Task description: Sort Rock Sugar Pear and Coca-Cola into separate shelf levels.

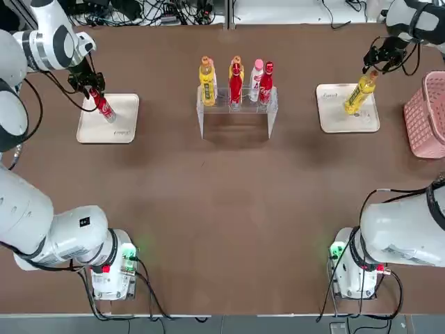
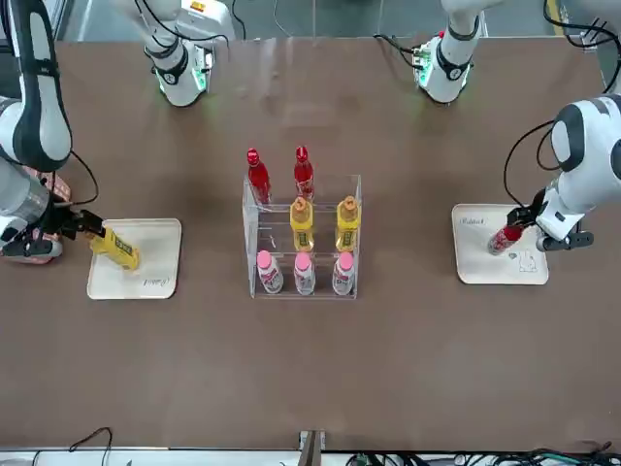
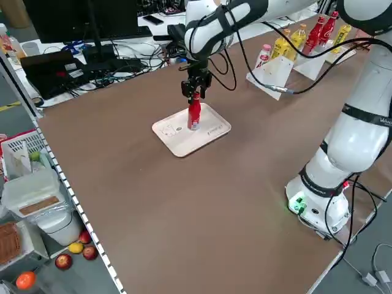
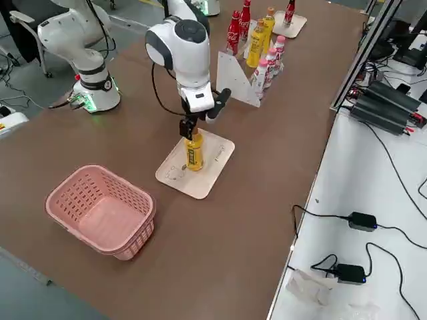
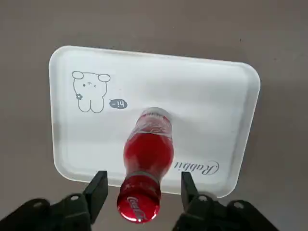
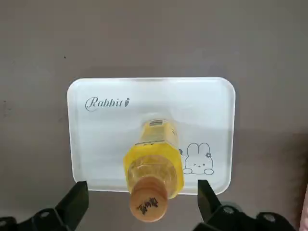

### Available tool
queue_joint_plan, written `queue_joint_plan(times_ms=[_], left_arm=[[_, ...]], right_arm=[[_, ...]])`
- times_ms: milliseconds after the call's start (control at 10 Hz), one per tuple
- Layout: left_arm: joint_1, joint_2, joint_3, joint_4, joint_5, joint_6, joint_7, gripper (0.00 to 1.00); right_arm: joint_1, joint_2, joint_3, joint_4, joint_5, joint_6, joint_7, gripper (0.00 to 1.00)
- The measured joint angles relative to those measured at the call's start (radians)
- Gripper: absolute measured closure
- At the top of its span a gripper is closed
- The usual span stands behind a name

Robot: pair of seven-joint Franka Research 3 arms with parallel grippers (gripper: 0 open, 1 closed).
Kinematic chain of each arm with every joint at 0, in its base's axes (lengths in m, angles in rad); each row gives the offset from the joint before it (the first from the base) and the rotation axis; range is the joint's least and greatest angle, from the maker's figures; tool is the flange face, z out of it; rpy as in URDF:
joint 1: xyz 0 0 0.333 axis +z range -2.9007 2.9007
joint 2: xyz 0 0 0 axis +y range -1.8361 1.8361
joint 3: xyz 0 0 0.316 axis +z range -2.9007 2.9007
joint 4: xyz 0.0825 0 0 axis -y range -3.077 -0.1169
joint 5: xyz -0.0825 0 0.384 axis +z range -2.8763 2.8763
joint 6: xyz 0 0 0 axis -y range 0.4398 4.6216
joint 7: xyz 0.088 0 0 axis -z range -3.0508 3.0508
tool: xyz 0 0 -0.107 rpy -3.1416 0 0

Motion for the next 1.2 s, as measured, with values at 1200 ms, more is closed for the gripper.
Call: queue_joint_plan(times_ms=[1200], left_arm=[[-0.016, -0.01, -0.098, 0.357, -0.002, -0.413, -0.171, 0.68]], right_arm=[[0.001, 0.003, -0.022, -0.023, -0.005, -0.005, -0.065, 0.19]])
